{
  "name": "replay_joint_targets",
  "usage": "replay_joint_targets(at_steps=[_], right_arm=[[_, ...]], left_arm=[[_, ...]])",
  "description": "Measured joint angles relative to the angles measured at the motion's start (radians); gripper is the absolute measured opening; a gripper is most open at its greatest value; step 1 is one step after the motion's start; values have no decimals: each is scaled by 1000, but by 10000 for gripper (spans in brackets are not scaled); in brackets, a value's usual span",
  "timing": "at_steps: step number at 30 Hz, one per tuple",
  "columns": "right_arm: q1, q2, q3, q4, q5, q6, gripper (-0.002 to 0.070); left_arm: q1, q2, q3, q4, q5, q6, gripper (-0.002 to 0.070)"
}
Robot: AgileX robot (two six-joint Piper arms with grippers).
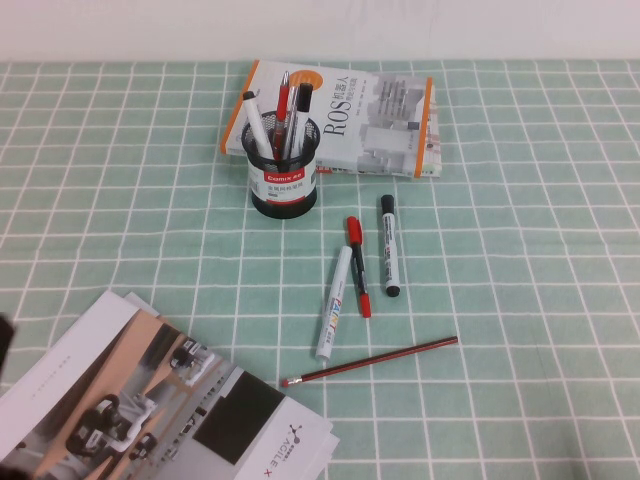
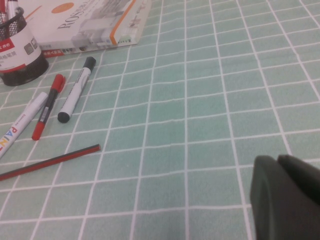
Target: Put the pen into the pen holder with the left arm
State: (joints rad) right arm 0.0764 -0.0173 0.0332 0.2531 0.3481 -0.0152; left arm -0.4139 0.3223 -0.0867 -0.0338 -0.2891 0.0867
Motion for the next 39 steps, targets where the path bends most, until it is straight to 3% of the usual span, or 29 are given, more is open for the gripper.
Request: replay_joint_targets(at_steps=[12,33,39], right_arm=[[0,0,0,0,0,0,-20],[0,0,0,0,0,0,-20],[0,0,0,0,0,0,-20]], left_arm=[[192,-320,113,25,143,-45,0],[200,-331,113,25,644,-57,0],[200,-331,111,27,658,-57,0]])
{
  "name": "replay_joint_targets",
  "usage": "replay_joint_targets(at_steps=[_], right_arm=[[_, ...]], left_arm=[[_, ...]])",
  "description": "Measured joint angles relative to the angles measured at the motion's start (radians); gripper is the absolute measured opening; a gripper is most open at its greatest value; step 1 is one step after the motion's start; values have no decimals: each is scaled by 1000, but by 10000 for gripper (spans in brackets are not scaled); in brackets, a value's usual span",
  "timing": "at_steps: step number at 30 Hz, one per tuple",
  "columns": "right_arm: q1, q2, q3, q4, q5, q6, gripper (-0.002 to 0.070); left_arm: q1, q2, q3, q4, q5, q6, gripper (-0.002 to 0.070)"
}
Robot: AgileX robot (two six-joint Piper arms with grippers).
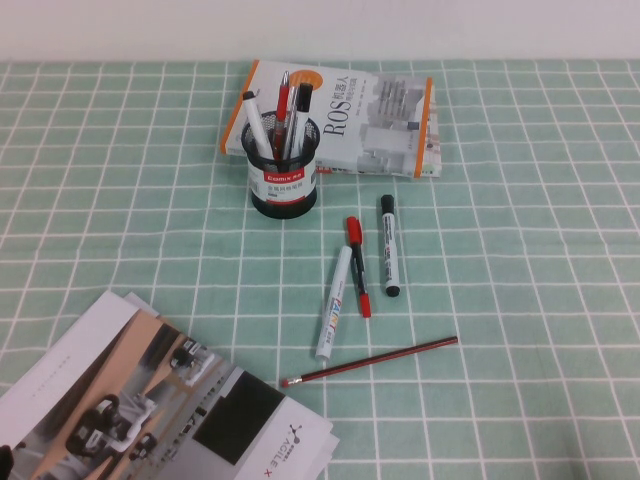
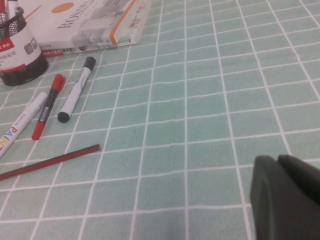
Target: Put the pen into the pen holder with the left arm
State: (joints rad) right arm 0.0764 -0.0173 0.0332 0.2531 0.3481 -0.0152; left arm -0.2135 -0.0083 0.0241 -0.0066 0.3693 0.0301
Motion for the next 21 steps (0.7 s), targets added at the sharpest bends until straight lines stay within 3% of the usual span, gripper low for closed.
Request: replay_joint_targets(at_steps=[21], right_arm=[[0,0,0,0,0,0,-20]], left_arm=[[8,0,0,7,5,0,0]])
